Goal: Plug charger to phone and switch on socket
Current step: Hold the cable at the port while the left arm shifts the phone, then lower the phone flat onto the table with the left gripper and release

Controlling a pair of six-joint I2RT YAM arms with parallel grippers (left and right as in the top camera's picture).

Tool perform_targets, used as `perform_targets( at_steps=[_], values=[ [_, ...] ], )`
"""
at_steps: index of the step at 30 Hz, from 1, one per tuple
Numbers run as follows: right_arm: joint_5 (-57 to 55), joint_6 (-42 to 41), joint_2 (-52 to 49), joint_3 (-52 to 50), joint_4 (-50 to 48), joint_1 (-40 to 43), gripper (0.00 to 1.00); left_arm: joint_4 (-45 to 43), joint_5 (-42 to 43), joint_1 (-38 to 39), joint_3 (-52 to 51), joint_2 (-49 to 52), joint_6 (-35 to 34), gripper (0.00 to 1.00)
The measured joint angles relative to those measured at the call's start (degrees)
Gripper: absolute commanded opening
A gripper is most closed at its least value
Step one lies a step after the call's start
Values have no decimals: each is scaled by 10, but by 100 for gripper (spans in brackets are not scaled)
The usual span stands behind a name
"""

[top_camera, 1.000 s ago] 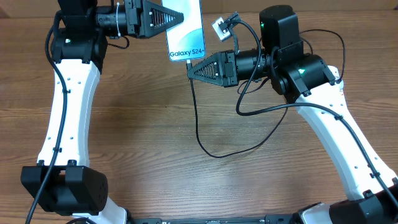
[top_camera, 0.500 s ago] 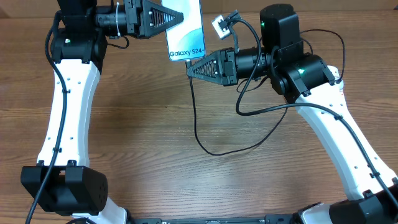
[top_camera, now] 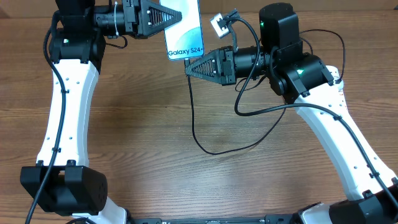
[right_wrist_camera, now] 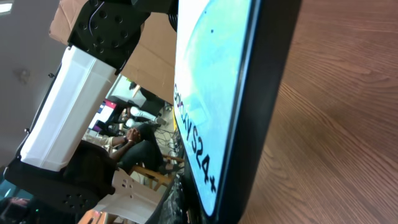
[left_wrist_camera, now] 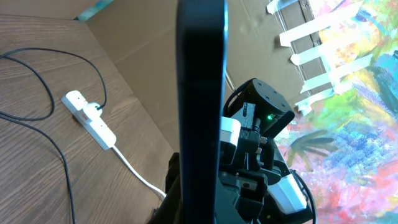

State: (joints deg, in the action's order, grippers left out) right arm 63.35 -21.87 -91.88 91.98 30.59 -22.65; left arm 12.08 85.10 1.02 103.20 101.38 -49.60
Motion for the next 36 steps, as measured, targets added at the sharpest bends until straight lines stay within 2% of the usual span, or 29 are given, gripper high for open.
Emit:
perform_targets(
  at_steps=[2, 5, 6, 9, 12, 16, 20, 21, 24, 27, 31, 36],
  values=[
    [-2, -4, 0, 0, 0, 0, 5, 0, 0, 0, 0, 0, 0, 4],
    [-3, -4, 0, 0, -1, -1, 36, -1, 0, 0, 0, 0, 1, 4],
    [-6, -6, 0, 1, -1, -1, 40, 1, 1, 0, 0, 0, 2, 4],
    [-13, -9, 0, 2, 16, -1, 63, 3, 4, 1, 0, 0, 4, 4],
    [-18, -8, 0, 3, 43, -1, 77, 3, 4, 1, 0, 6, 7, 4],
    [-42, -7, 0, 5, 99, -1, 80, 37, 1, 1, 0, 38, 35, 4],
    [-129, -6, 0, 6, 189, 0, 85, 165, -39, 1, 0, 75, 101, 4],
    [-168, -7, 0, 6, 217, 2, 88, 211, -61, 1, 0, 85, 127, 4],
    [-261, -6, 1, 8, 285, 10, 89, 348, -153, 2, -3, 110, 213, 4],
    [-325, -6, 1, 8, 315, 22, 91, 425, -240, 12, -5, 121, 275, 4],
    [-379, -6, 1, 8, 339, 32, 93, 481, -316, 40, -5, 144, 333, 4],
    [-414, -6, 1, 8, 360, 32, 94, 497, -369, 80, -5, 195, 376, 4]
  ],
)
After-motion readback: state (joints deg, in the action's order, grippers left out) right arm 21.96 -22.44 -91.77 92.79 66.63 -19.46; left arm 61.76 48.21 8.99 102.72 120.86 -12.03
